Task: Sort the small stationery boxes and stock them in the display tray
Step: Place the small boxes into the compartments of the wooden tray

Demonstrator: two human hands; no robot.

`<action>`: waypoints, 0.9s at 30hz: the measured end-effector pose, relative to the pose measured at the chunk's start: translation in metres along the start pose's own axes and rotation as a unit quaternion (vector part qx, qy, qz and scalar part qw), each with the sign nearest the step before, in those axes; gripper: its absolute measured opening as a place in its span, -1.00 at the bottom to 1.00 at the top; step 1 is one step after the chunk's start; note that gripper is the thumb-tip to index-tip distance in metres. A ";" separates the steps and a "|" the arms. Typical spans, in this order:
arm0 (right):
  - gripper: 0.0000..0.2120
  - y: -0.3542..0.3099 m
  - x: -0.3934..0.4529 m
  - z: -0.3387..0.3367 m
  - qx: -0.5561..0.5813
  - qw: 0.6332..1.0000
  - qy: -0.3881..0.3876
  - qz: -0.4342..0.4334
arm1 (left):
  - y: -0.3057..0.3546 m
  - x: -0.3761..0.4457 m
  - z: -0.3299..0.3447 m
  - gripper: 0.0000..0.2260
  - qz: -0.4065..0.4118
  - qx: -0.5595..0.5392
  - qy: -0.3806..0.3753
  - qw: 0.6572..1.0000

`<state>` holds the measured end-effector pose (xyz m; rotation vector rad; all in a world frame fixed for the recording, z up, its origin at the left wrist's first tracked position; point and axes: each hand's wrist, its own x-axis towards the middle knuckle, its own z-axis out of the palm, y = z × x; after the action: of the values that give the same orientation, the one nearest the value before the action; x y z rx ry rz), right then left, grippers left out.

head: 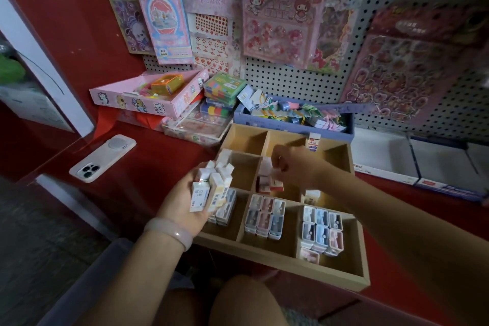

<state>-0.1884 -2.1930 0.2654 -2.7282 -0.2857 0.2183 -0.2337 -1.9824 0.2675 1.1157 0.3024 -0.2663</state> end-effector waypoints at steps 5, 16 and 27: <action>-0.89 0.007 -0.002 0.029 -0.016 1.000 0.015 0.015 | -0.002 0.009 -0.002 -0.65 -0.055 -0.055 -0.068 0.995; -0.75 -0.004 0.012 0.058 0.173 0.973 0.041 0.146 | 0.002 0.005 -0.005 -0.77 -0.091 -0.127 -0.055 0.986; -0.82 -0.005 0.011 0.044 0.167 0.977 -0.030 0.128 | -0.007 0.009 -0.007 -0.58 -0.099 -0.115 -0.061 0.987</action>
<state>-0.1870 -2.1705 0.2261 -2.4181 0.0836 0.3833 -0.2287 -1.9798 0.2556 0.8390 0.3259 -0.4630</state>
